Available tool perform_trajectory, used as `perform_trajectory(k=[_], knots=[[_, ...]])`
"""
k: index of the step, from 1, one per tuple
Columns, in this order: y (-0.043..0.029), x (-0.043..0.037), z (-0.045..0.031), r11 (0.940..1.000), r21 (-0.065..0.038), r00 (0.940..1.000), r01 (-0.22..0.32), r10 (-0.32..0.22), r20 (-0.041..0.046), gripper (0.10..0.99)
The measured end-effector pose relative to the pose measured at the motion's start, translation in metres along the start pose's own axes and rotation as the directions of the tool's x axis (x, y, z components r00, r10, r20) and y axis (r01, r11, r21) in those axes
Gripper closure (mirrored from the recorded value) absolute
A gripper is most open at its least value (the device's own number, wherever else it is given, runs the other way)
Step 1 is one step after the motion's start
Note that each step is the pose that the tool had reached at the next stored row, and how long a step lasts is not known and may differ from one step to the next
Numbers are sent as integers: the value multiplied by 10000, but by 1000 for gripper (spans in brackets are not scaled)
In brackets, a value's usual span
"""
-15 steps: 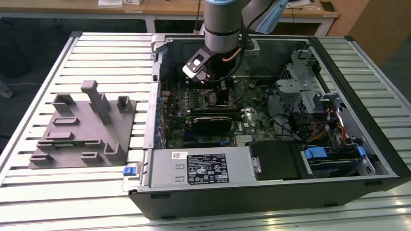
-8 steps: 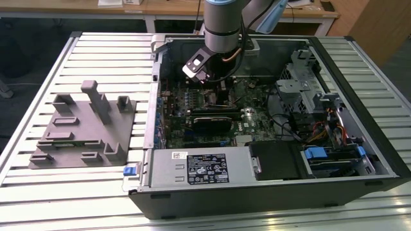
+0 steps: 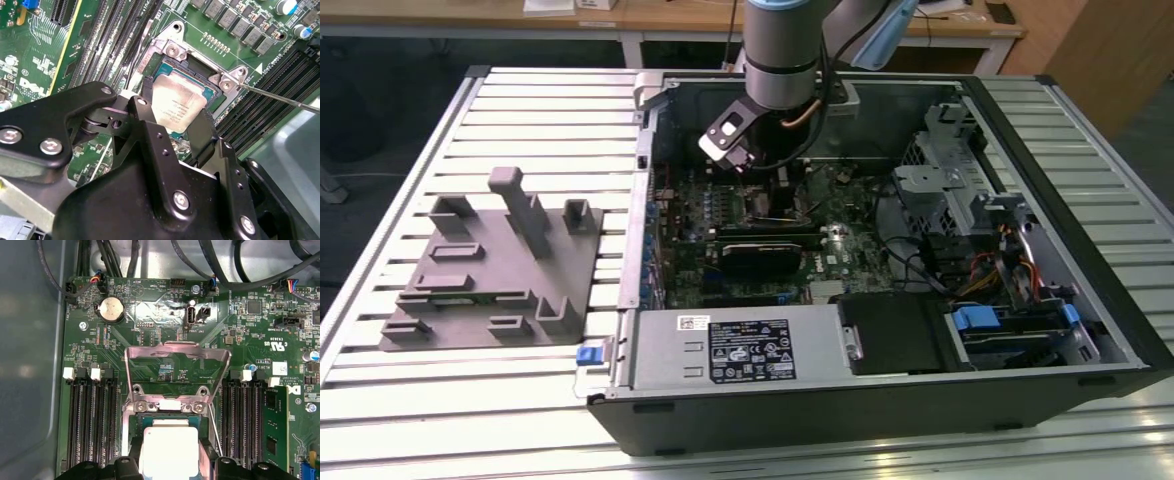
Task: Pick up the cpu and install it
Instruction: 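Place the cpu into insertion slot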
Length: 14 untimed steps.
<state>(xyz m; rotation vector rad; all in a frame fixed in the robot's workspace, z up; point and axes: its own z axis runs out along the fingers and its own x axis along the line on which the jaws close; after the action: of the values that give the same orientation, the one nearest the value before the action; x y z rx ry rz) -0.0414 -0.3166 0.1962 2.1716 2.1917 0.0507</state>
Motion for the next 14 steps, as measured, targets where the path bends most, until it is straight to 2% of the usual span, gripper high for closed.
perform_trajectory(k=[10, 12, 13, 14], knots=[[1, 2, 12, 10000, -8, 10000, -30, 30, -7, 561], [1, 2, 14, 10000, -7, 10000, -30, 30, -9, 549], [0, 1, 12, 10000, -2, 10000, -29, 29, -2, 486], [0, 0, 10, 10000, 0, 10000, -28, 28, 1, 486]])
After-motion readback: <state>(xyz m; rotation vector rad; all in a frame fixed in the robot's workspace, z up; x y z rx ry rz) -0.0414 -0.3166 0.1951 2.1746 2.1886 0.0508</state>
